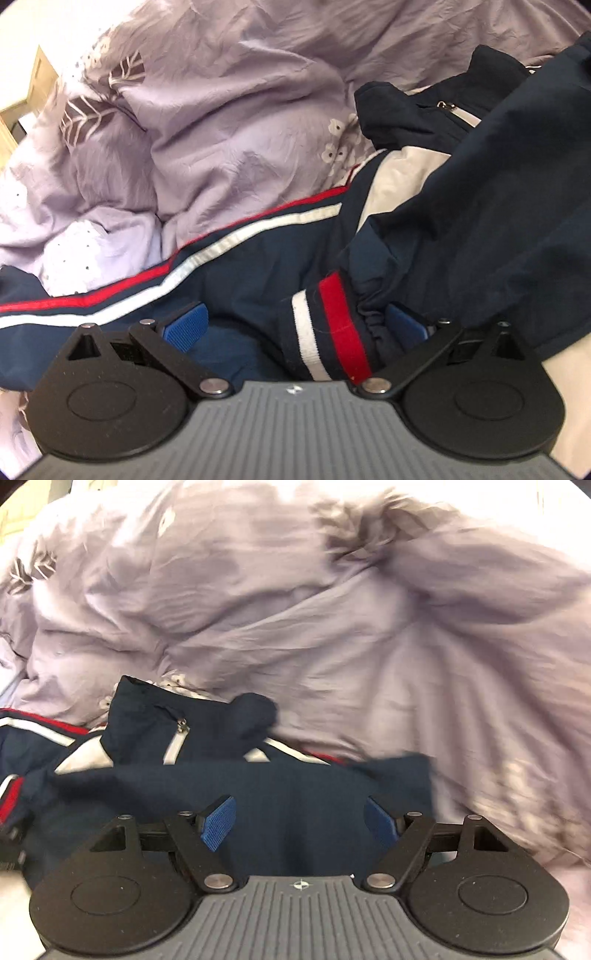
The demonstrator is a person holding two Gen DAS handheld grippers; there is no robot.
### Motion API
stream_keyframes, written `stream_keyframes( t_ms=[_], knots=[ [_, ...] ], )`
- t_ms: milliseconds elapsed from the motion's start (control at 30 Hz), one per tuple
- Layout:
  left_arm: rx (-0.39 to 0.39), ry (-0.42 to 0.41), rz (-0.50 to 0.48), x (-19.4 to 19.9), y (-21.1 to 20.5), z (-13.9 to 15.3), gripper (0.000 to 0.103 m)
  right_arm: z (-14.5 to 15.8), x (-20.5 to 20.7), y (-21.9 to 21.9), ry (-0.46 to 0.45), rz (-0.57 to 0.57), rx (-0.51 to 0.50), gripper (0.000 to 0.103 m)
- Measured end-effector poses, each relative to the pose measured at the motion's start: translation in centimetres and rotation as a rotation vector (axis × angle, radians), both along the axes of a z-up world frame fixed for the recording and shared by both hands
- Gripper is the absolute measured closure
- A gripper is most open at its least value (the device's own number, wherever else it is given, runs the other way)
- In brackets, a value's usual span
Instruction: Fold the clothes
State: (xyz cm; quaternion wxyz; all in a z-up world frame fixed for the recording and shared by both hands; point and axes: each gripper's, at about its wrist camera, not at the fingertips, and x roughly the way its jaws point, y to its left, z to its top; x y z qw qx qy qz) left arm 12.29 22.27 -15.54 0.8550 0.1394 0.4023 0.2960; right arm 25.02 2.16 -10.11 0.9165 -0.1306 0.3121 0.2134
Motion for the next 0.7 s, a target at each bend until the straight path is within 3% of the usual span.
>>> stream_keyframes(
  t_ms=[67, 133, 233, 333, 433, 500, 633, 700],
  knots=[
    [-0.064, -0.004, 0.018, -0.1, 0.7, 0.0, 0.0, -2.1, 2.2, 0.1, 0.049, -0.066, -0.038, 0.019],
    [-0.161, -0.012, 0.03, -0.1, 1.6, -0.1, 0.0, -4.3, 3.8, -1.2, 0.125, -0.167, -0.063, 0.0],
    [-0.215, 0.013, 0.065, 0.4, 2.1, -0.1, 0.0, -3.7, 3.6, -0.9, 0.147, -0.253, -0.078, 0.0],
    [-0.236, -0.006, 0.075, -1.0, 1.9, 2.1, 0.001, -1.6, 0.5, 0.9, 0.052, -0.125, -0.185, 0.0],
    [-0.296, -0.125, 0.081, -5.4, 2.5, 6.2, 0.001, 0.8, -3.7, 1.7, 0.008, 0.004, -0.142, 0.0],
    [-0.309, -0.224, 0.142, -9.1, 3.9, 9.4, 0.001, 2.1, -6.1, 1.5, 0.022, 0.076, -0.063, 0.0],
    [-0.198, -0.407, 0.305, -16.3, 7.0, 14.7, 0.0, 2.4, -9.8, 3.1, 0.054, 0.181, -0.006, 0.0],
    [-0.134, -0.423, 0.349, -18.7, 8.5, 16.0, 0.0, 1.7, -10.6, 4.9, 0.053, 0.218, -0.047, 0.0]
  ],
)
